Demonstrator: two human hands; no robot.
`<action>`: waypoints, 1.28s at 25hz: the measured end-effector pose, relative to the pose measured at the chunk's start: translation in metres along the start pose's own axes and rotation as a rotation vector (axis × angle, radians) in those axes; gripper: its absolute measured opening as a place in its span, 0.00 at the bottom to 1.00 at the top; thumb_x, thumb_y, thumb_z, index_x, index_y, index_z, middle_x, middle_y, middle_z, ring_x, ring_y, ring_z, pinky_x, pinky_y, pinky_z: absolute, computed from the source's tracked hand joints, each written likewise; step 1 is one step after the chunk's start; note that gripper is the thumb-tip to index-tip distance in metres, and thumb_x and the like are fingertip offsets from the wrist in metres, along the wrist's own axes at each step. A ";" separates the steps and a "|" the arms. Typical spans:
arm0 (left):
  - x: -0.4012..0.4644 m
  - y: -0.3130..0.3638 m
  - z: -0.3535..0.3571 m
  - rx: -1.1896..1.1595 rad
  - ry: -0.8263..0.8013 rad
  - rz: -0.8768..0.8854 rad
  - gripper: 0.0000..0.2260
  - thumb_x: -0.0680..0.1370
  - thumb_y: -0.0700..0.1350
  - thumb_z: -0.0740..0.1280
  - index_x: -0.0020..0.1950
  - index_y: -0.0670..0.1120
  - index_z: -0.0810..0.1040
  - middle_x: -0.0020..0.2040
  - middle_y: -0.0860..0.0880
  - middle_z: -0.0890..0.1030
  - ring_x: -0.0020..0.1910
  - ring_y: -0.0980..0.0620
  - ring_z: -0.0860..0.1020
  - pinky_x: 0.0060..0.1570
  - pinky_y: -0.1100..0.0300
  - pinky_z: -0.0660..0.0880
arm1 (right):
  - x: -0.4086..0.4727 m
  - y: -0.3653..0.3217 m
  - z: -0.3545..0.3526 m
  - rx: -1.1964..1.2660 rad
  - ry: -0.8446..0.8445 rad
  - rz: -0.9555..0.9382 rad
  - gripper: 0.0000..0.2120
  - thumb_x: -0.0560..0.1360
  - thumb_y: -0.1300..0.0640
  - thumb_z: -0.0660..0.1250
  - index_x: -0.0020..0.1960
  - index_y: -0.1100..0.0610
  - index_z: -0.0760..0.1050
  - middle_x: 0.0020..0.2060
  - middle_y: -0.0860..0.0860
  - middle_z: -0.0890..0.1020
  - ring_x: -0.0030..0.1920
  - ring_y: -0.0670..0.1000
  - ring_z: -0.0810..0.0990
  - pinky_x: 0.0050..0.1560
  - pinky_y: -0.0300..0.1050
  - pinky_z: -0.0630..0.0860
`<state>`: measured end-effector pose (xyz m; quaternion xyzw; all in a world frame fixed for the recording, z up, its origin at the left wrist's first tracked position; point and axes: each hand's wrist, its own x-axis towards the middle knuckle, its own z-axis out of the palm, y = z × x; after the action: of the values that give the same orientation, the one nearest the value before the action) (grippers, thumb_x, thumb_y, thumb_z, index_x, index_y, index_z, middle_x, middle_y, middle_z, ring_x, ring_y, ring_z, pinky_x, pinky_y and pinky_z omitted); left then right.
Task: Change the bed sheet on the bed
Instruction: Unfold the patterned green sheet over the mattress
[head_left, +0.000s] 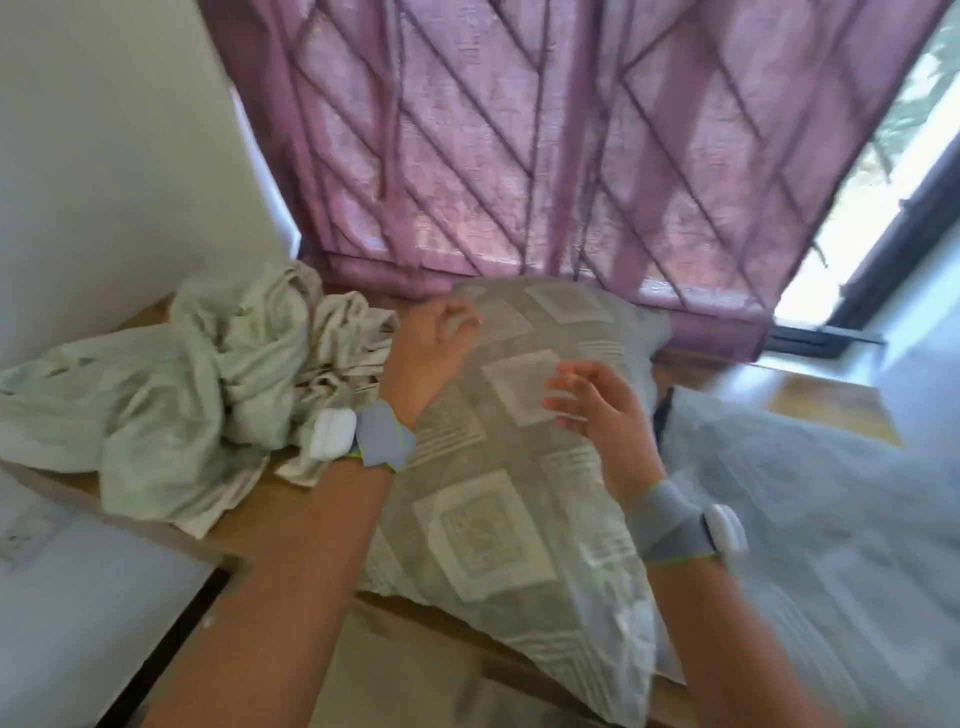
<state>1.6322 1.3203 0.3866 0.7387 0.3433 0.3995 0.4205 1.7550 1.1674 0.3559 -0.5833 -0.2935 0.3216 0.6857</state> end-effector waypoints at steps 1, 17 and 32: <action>-0.009 0.012 0.025 -0.047 -0.095 -0.005 0.07 0.76 0.40 0.68 0.53 0.42 0.80 0.45 0.52 0.80 0.35 0.73 0.74 0.41 0.77 0.68 | -0.011 -0.001 -0.030 -0.034 0.039 -0.021 0.08 0.80 0.63 0.59 0.49 0.55 0.75 0.42 0.52 0.82 0.39 0.50 0.81 0.39 0.39 0.75; -0.226 0.022 0.268 1.009 -1.076 0.315 0.62 0.57 0.70 0.73 0.73 0.62 0.30 0.74 0.43 0.27 0.72 0.40 0.27 0.64 0.27 0.34 | -0.144 0.045 -0.314 -1.149 0.295 0.515 0.49 0.59 0.25 0.66 0.73 0.39 0.51 0.77 0.54 0.45 0.76 0.61 0.46 0.69 0.71 0.50; -0.210 0.071 0.211 0.286 -0.434 0.212 0.23 0.71 0.41 0.69 0.61 0.61 0.76 0.58 0.56 0.81 0.59 0.56 0.78 0.61 0.56 0.74 | -0.128 -0.064 -0.265 -0.526 0.121 0.037 0.30 0.69 0.51 0.73 0.68 0.50 0.65 0.58 0.49 0.77 0.59 0.52 0.76 0.61 0.49 0.74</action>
<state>1.7362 1.0407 0.3175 0.8907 0.2187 0.2211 0.3314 1.8879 0.8979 0.3772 -0.7648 -0.3149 0.2114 0.5207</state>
